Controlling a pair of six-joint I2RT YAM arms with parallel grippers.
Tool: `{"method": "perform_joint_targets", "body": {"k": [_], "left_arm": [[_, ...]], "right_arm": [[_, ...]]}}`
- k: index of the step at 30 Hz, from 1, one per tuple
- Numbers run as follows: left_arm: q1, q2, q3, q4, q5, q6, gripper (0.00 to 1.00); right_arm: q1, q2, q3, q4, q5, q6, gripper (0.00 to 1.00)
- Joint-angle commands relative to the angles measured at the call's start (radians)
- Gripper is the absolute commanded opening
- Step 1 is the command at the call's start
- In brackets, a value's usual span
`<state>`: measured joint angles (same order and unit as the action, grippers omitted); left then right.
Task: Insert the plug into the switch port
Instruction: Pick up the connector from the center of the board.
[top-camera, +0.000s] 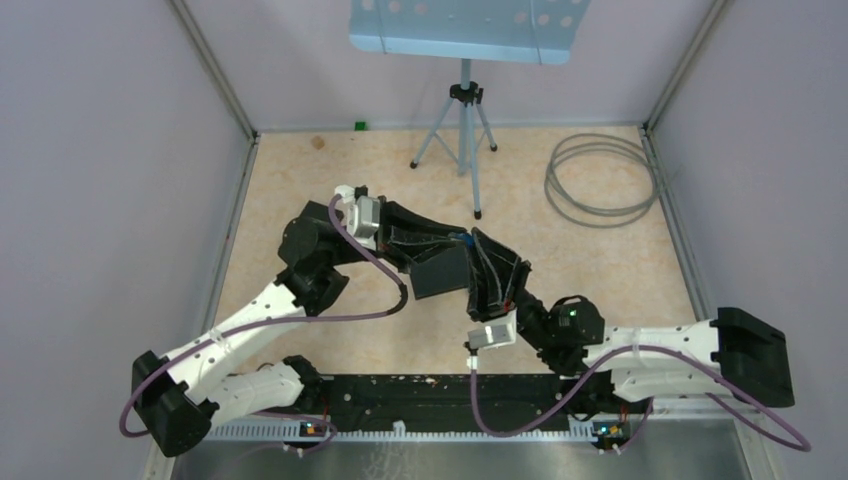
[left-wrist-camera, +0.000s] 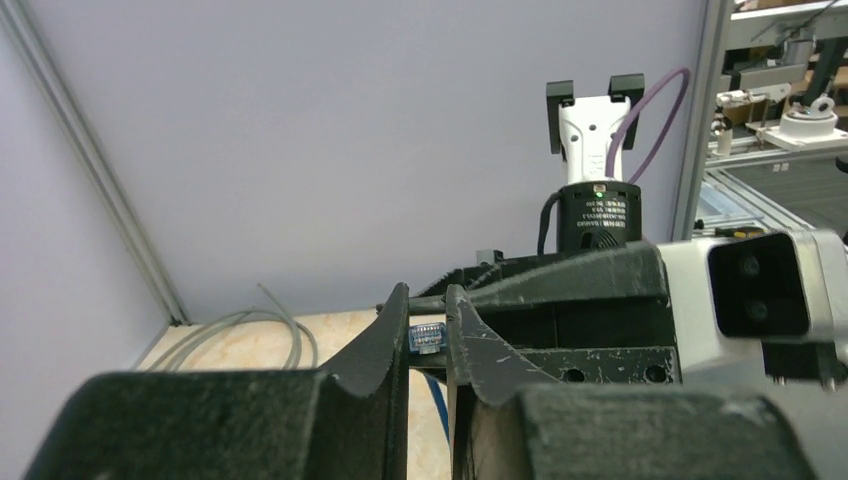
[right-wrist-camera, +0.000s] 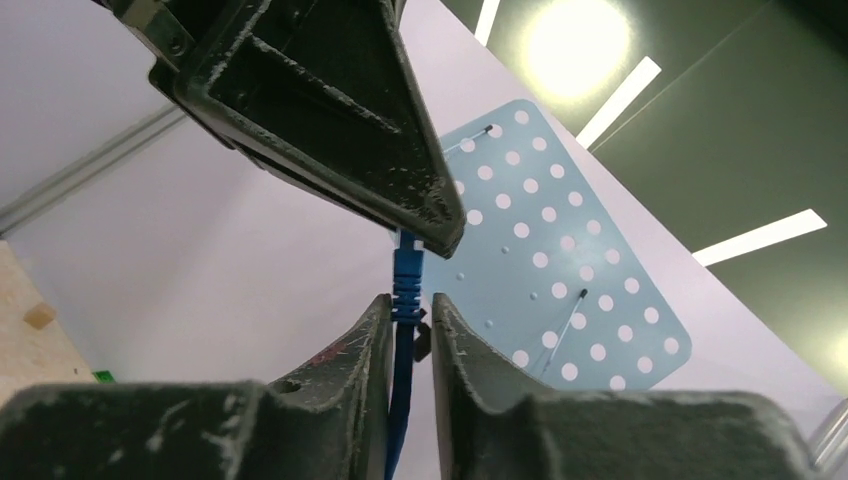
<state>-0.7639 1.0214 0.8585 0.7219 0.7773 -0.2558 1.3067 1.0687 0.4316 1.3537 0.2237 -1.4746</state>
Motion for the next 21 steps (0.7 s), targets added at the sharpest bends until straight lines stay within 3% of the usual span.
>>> {"method": "perform_joint_targets", "body": {"k": [1,2,4,6,9,15,21], "left_arm": [[-0.008,-0.013,0.039,-0.086,0.077,0.067,0.00],[-0.008,-0.019,0.038,-0.101,0.080,0.084,0.00],[-0.007,-0.033,0.036,-0.133,0.090,0.120,0.00],[-0.006,-0.043,0.039,-0.172,0.098,0.159,0.00],[-0.006,-0.052,0.048,-0.229,0.149,0.220,0.00],[-0.006,-0.076,0.071,-0.349,0.325,0.373,0.00],[-0.006,-0.128,0.064,-0.406,0.407,0.433,0.00]], "right_arm": [[0.005,-0.103,0.010,-0.091,0.027,0.169,0.34],[0.005,-0.134,0.020,-0.176,0.032,0.229,0.47],[0.006,-0.213,0.062,-0.412,0.017,0.391,0.57],[0.005,-0.285,0.121,-0.711,-0.055,0.552,0.61],[0.005,-0.340,0.168,-0.917,-0.209,0.755,0.61],[0.004,-0.394,0.219,-1.074,-0.330,1.063,0.51],[0.003,-0.420,0.212,-1.117,-0.379,1.190,0.46]]}}
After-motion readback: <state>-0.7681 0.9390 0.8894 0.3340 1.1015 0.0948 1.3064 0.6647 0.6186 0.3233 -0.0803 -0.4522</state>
